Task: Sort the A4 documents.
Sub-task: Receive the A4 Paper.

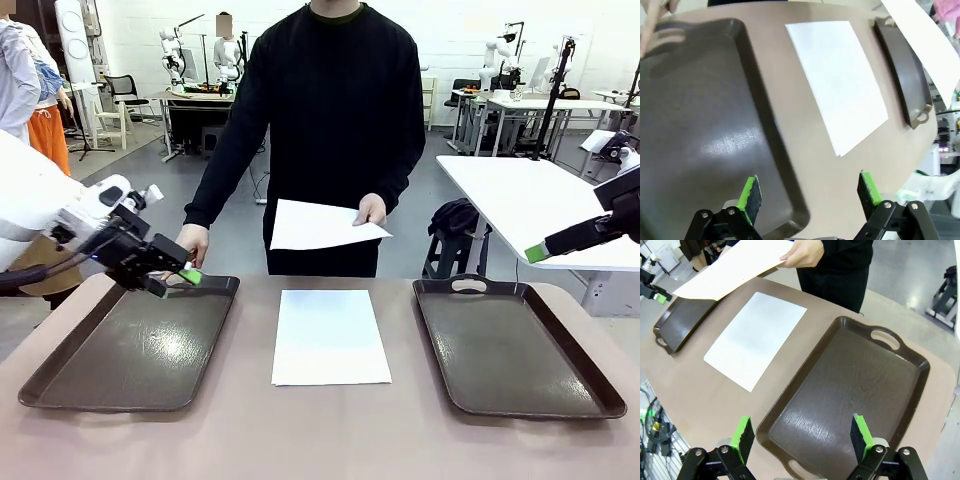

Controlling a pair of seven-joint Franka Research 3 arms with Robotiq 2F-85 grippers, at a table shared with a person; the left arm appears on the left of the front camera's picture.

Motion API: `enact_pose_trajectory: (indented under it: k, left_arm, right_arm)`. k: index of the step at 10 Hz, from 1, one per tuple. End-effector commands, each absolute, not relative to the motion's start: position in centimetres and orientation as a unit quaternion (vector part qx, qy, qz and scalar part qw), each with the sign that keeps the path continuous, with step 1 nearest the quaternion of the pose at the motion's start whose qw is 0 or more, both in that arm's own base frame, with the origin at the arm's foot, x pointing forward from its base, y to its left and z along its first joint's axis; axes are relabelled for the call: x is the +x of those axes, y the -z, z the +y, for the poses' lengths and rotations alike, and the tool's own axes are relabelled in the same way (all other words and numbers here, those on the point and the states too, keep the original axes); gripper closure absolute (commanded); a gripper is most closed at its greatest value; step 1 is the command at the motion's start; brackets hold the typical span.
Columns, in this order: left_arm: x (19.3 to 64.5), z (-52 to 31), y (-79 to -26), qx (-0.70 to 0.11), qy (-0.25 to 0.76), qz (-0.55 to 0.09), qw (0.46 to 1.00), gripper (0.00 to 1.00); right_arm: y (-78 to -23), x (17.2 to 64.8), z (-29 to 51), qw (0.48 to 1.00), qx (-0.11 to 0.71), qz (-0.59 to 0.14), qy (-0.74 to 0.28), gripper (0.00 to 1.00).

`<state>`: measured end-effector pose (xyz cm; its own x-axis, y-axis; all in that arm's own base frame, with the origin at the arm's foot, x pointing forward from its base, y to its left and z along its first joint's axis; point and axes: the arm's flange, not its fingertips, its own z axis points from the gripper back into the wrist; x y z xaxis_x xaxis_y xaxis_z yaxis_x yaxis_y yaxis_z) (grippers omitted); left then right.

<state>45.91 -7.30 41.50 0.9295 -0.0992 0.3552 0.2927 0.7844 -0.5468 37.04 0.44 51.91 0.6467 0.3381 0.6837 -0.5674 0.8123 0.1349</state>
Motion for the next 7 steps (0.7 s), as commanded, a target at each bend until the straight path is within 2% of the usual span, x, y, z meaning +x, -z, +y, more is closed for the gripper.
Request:
enact_pose_trajectory:
  k: [1,3,7]
  left_arm:
    - [49.0,-8.6,-40.2,-0.355,0.05,-0.114,0.927,0.0]
    - [51.2,-10.5,-39.7,-0.402,0.026,-0.092,0.911,0.0]
    - [53.2,-12.1,-40.4,-0.46,-0.012,-0.093,0.883,0.0]
  right_arm:
    - [-51.8,37.1,0.4,0.889,0.179,-0.335,-0.255,0.0]
    - [-51.8,37.1,0.4,0.889,0.179,-0.335,-0.255,0.0]
    - [-51.8,37.1,0.4,0.889,0.179,-0.335,-0.255,0.0]
